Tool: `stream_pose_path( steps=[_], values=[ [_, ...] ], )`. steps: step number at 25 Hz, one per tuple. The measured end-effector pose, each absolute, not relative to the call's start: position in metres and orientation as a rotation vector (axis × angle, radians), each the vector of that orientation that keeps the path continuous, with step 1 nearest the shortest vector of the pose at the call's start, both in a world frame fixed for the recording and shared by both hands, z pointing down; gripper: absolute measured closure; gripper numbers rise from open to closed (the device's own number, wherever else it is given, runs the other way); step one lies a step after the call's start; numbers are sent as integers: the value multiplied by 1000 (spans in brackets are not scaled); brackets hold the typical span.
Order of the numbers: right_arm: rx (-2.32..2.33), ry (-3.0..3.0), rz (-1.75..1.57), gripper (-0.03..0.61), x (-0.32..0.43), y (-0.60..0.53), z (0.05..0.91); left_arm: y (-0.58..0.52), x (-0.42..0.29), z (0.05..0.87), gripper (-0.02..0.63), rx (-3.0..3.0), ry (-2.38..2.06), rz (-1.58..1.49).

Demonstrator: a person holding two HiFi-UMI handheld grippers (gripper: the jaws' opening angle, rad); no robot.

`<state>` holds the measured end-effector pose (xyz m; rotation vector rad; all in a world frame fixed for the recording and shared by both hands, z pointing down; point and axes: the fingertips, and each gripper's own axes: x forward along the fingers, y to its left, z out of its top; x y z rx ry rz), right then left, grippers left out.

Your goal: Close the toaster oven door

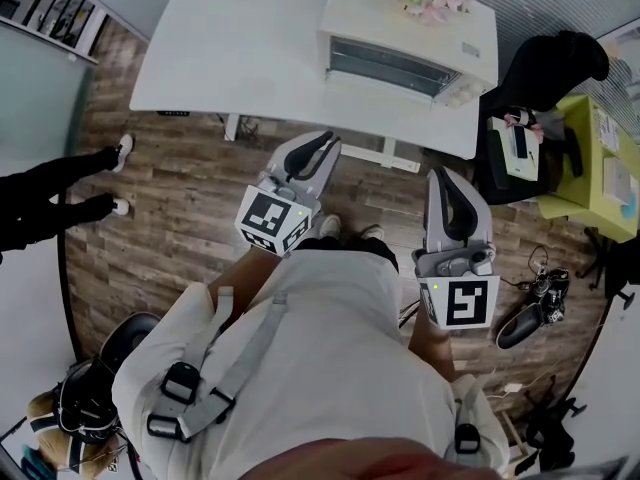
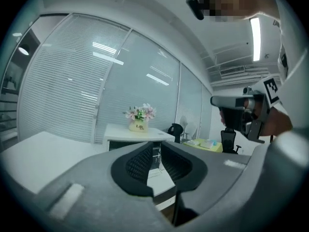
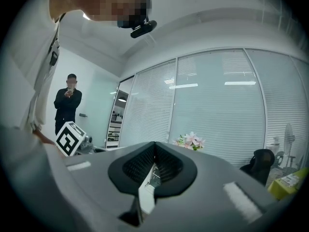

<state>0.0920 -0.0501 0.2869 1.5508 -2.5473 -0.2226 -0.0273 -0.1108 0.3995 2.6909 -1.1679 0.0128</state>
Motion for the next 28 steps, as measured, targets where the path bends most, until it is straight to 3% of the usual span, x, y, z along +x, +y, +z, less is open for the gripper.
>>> stream_pose_path(
  steps=[11, 28],
  values=[
    [1542, -2536, -239, 574, 95, -50, 285, -125, -42, 526, 556, 2488, -1210, 210],
    [1534, -2538, -266, 574, 89, -67, 280, -131, -61, 648, 548, 2301, -1198, 394]
  ],
)
